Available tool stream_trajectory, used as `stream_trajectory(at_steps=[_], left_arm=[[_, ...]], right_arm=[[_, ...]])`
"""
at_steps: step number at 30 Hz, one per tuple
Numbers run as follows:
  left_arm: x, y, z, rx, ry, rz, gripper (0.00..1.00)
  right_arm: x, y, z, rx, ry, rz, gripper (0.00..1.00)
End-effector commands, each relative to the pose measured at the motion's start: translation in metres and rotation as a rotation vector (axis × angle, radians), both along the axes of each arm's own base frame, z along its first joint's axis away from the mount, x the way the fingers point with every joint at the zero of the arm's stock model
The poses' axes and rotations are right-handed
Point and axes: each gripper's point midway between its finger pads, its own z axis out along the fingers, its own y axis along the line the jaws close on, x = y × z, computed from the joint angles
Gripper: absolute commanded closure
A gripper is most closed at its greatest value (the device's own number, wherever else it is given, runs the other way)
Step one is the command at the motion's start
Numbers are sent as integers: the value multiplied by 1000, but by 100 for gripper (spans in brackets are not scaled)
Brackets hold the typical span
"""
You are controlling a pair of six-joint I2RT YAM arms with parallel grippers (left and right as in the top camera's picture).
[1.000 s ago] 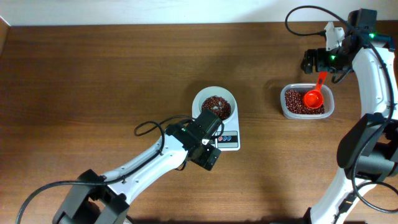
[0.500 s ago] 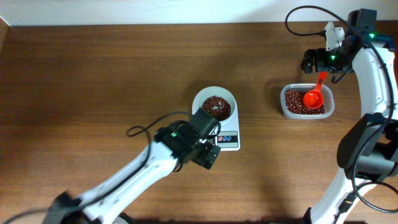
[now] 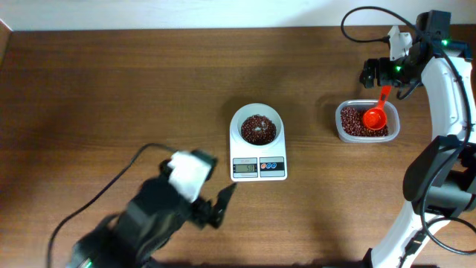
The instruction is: Scoop item into bowl and weigh 50g on scale
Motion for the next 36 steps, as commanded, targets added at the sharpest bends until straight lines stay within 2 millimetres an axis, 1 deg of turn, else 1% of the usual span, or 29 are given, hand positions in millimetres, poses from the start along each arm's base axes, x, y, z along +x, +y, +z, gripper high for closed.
stream_trajectory(at_steps=[1, 5, 10, 16, 21, 25, 29, 32, 34, 36], left_arm=[[-19, 18, 12, -72, -114, 1, 1], [-29, 33, 21, -171, -233, 25, 1], [-32, 42, 17, -246, -328, 51, 1], [-38, 47, 31, -387, -497, 51, 1], [-28, 38, 27, -422, -533, 46, 1], [-14, 32, 15, -451, -576, 72, 1], [-1, 25, -8, -485, -621, 88, 1], [6, 24, -27, -515, -659, 107, 1], [10, 26, -35, -497, -643, 129, 1], [14, 26, -49, -451, -604, 144, 1]], right_arm=[[-1, 5, -3, 9, 6, 12, 1], [-1, 5, -3, 9, 6, 12, 1], [-1, 5, -3, 9, 6, 12, 1], [-1, 5, -3, 9, 6, 12, 1], [-1, 5, -3, 9, 6, 12, 1], [-1, 5, -3, 9, 6, 12, 1], [-1, 5, -3, 9, 6, 12, 1], [-1, 5, -3, 9, 6, 12, 1], [-1, 5, -3, 9, 6, 12, 1], [-1, 5, -3, 9, 6, 12, 1]])
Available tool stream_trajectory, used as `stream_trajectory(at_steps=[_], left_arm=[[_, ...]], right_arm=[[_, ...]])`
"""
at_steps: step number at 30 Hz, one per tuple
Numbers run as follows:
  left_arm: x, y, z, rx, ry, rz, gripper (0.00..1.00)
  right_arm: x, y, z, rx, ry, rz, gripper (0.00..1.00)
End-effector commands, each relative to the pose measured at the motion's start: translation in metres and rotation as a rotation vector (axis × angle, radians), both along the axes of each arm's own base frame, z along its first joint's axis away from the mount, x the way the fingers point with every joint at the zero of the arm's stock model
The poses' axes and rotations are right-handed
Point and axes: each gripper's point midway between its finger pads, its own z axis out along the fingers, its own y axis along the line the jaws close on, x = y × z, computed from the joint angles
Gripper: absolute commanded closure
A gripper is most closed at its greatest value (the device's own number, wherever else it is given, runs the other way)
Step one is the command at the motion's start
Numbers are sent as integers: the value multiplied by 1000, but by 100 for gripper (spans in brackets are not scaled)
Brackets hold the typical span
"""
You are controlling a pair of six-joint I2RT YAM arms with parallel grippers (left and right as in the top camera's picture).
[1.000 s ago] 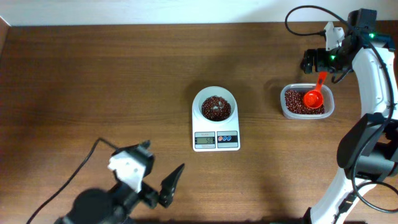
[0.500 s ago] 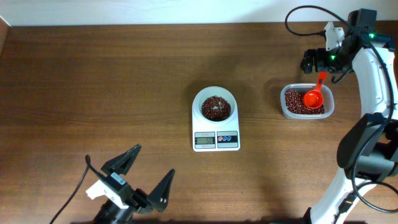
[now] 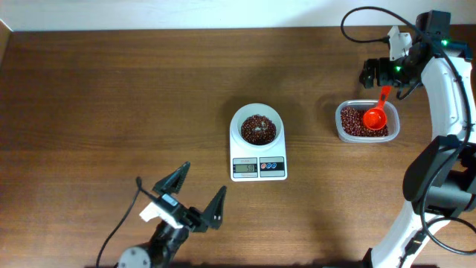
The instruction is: Scoop item into bowl and weigh 50g on scale
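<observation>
A white scale (image 3: 258, 158) stands mid-table, its display (image 3: 245, 168) too small to read. On it sits a white bowl (image 3: 258, 128) holding red beans. At the right, a clear container (image 3: 348, 132) of beans holds the red scoop (image 3: 374, 117), whose bowl lies on the beans with the handle leaning up over the far rim. My right gripper (image 3: 374, 73) hovers just beyond that handle tip and looks open, not gripping it. My left gripper (image 3: 206, 176) is low at the front, fingers spread wide, empty, pointing toward the scale.
Brown wooden table (image 3: 111, 89). A black cable (image 3: 123, 231) trails from the left arm along the front edge. The right arm's white links (image 3: 446, 97) run down the right side, with a cable looped above them.
My left arm has drawn back toward the front edge, and its open fingers now show clearly. The right arm, scoop, bowl and scale are unchanged.
</observation>
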Motion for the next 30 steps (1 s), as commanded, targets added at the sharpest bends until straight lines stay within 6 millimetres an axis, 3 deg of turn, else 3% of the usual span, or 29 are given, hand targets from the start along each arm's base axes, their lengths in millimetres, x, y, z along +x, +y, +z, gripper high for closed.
stream_trajectory(at_steps=[1, 5, 7, 16, 22, 30], left_arm=[[10, 9, -20, 58, 55, 74, 1], [24, 28, -58, 149, 183, 174, 1], [31, 48, -76, 186, 254, 259, 1], [46, 122, -78, 337, 231, 569, 1], [47, 126, -80, 464, 203, 571, 1], [47, 126, -79, 469, 197, 572, 1]], right_arm=[[-1, 4, -3, 8, 5, 12, 1], [-1, 4, -3, 8, 5, 12, 1], [-1, 4, -3, 8, 5, 12, 1], [-1, 4, -3, 8, 5, 12, 1], [-1, 4, -3, 8, 5, 12, 1], [-1, 4, -3, 8, 5, 12, 1]])
